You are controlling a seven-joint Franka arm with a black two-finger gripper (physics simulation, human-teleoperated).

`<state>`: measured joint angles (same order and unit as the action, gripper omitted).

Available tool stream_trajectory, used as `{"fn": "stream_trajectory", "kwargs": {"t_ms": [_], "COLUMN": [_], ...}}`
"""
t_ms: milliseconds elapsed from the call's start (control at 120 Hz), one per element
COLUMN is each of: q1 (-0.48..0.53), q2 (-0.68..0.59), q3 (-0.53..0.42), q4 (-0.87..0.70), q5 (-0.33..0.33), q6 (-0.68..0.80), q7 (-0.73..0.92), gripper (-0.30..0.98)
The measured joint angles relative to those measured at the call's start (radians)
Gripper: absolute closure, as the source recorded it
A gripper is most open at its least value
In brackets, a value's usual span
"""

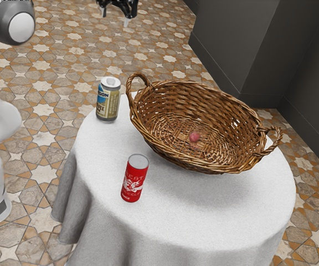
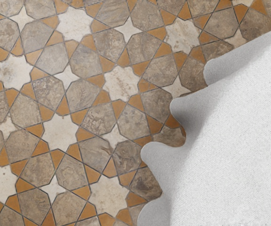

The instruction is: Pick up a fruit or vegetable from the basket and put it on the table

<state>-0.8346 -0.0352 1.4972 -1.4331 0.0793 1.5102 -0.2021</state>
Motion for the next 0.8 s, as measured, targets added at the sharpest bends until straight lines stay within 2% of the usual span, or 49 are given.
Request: {"fn": "stream_trajectory", "kwargs": {"t_ms": [125,233,292,325,358,417,433,475,508,583,642,717,800], "q1": [-0.073,-0.029,0.021,0.051,0.095,0.185,0.162,0.031,0.018,0.148,0.259,0.352,0.373], "q2": [0.0,-0.016,-0.016,-0.015,-0.004,0.122,0.165,0.238,0.278,0.37,0.407,0.421,0.42], "q3": [0.0,0.0,-0.016,-0.065,-0.167,-0.324,-0.349,-0.396,-0.445,-0.592,-0.713,-0.834,-0.878], "q4": [0.0,0.008,0.139,0.2,0.228,0.216,0.202,0.149,0.104,0.062,0.058,0.071,0.079], "q5": [0.0,-0.002,0.0,0.001,0.001,-0.027,-0.045,-0.101,-0.16,-0.283,-0.35,-0.398,-0.425], "q6": [0.034,0.05,0.033,0.02,0.011,0.002,0.006,0.033,0.061,0.113,0.142,0.17,0.19], "q7": [-0.022,-0.039,-0.046,-0.05,-0.057,-0.072,-0.076,-0.079,-0.075,-0.057,-0.043,-0.027,-0.014], "gripper": [0.0,0.0,0.0,0.0,0.0,0.0,0.0,0.0,0.01,0.01,0.0,0.0,0.0]}}
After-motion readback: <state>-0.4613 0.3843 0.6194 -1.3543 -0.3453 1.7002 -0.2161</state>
